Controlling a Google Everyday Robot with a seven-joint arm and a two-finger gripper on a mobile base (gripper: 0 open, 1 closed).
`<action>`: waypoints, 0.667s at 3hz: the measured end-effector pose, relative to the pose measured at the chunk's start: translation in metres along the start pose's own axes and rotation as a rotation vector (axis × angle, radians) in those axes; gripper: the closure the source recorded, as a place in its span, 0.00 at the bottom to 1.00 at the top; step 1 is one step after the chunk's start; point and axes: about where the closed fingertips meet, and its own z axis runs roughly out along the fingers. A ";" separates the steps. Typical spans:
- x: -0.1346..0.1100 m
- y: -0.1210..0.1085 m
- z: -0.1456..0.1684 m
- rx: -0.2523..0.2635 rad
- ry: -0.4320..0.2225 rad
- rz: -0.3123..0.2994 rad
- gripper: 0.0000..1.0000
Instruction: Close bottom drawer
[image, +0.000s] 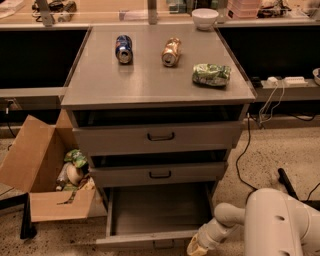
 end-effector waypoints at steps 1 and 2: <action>0.000 0.000 0.000 0.000 0.000 0.000 0.37; 0.000 0.000 0.000 0.000 0.000 0.000 0.15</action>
Offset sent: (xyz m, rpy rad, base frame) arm 0.0000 0.0000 0.0000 0.0000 0.0000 0.0000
